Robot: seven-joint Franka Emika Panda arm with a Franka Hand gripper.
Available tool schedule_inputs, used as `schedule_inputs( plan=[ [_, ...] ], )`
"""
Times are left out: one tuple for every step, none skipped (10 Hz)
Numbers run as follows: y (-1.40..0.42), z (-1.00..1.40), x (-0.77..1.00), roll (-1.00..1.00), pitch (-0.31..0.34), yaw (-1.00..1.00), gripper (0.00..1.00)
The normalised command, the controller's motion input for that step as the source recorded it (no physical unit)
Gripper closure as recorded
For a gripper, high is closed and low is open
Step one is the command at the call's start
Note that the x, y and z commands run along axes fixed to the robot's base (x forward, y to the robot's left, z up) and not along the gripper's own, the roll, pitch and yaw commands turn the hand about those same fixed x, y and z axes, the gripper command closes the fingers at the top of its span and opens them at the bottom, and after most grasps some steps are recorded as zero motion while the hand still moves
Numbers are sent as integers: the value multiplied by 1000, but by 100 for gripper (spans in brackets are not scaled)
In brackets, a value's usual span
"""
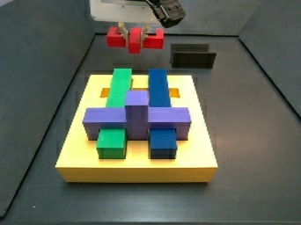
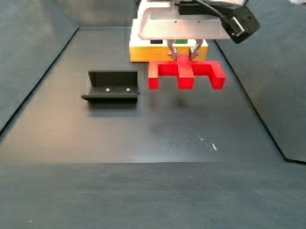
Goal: Pick up the red object. Move up. Place the red object on the fixture. Regrasp the red object. Move to above the board. Insert the red object.
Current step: Place the red object on the fixture.
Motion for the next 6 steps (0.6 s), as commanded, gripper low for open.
schedule_inputs(
  plan=[
    [309, 223, 977, -346, 100, 0, 100],
    [40, 623, 926, -423, 294, 0, 100],
    [0, 709, 857, -571, 374, 0, 100],
    [-111, 486, 691, -763, 346, 51, 100],
    [-106, 437, 606, -829, 274, 77, 100],
    [0, 323, 554, -1000, 154, 34, 100]
  ],
)
